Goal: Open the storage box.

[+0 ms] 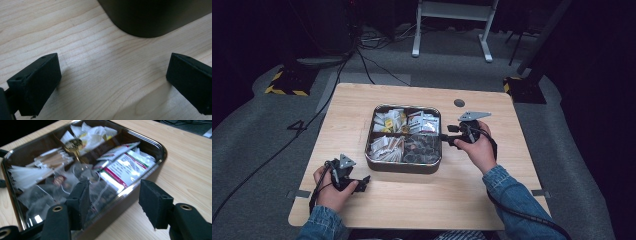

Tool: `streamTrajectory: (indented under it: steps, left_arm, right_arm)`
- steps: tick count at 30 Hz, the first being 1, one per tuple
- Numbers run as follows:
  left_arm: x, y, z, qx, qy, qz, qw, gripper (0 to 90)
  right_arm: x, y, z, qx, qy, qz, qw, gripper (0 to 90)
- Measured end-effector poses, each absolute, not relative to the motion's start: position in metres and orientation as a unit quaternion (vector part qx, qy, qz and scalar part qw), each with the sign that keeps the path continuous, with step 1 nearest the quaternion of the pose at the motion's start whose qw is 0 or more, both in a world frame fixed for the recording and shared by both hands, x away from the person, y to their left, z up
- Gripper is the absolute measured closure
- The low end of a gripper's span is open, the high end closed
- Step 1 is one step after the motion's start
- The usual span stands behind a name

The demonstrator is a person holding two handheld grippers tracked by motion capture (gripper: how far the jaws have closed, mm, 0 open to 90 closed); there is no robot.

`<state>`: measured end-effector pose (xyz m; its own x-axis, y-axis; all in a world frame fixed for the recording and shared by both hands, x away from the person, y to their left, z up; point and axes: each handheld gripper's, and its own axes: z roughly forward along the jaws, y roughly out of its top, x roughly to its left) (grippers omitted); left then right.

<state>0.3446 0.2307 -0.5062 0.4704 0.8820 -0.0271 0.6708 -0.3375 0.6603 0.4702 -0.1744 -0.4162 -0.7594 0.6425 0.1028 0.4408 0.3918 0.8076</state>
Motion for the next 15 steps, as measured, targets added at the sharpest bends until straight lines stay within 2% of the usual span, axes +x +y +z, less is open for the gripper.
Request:
streamTrajectory:
  steps: [10, 15]
  left_arm:
    - [0.353, 0.227, -0.506, 0.803, 0.479, 0.169, 0.312, 0.0]
    - [0.356, 0.224, -0.506, 0.804, 0.477, 0.169, 0.311, 0.0]
  right_arm:
    - [0.478, -0.145, -0.407, 0.310, 0.835, 0.441, 0.111, 43.9]
    - [0.479, -0.118, -0.406, 0.290, 0.841, 0.447, 0.087, 42.4]
